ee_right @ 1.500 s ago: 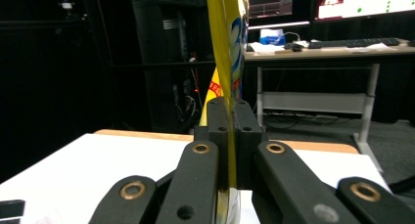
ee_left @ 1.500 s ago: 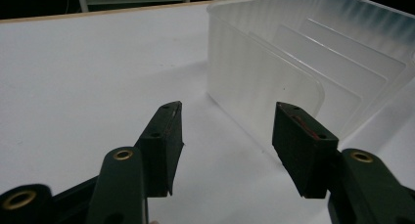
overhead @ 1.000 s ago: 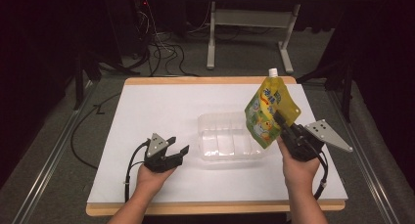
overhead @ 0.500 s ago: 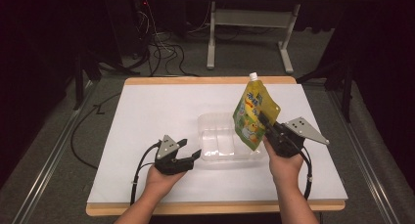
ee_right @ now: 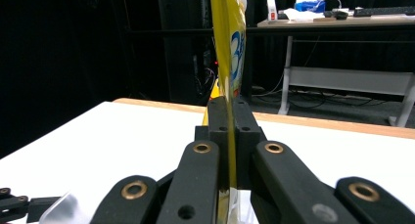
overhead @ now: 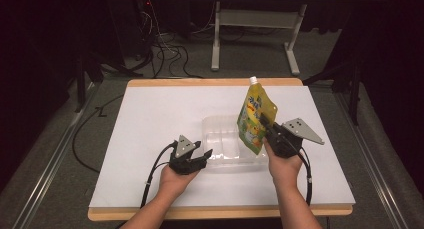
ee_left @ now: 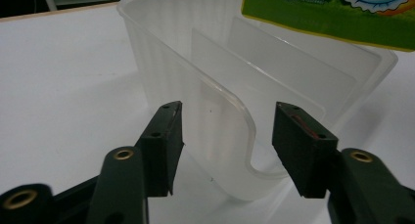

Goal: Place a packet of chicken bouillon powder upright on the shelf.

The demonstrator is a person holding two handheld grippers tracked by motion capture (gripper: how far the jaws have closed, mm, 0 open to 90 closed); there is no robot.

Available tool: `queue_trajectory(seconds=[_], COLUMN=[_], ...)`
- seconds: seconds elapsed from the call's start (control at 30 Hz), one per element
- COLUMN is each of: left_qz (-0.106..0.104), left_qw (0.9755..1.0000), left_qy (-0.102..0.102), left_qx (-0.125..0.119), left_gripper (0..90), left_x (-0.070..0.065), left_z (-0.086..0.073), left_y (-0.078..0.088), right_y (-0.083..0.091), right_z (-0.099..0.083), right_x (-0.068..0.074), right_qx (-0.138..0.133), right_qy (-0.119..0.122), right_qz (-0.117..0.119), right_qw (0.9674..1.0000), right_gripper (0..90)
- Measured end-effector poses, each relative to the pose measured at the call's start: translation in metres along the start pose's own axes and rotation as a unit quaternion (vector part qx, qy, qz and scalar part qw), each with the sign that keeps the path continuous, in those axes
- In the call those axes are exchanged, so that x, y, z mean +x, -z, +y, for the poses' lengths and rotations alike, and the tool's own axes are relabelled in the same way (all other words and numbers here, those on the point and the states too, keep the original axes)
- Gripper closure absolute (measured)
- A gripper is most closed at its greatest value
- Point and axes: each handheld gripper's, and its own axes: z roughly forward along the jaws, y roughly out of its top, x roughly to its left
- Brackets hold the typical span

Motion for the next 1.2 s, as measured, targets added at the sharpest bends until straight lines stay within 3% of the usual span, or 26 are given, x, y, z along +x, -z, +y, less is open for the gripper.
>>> queue_trajectory(seconds=[0.47,1.2], left_qz=[0.02,0.028], left_qw=[0.9997,0.9995], left_qy=[-0.015,-0.012], left_qx=[0.007,0.007], left_gripper=[65.0,68.7], left_x=[-0.002,-0.003], left_z=[-0.001,0.0], left_y=[-0.003,-0.002], right_y=[-0.01,-0.014], right_z=[-0.011,-0.026], right_x=[0.005,0.004], right_qx=[-0.001,-0.007], right_qy=[0.006,-0.003], right_qz=[-0.012,-0.006], right_qw=[0.9999,1.0], right_gripper=[90.0,90.0])
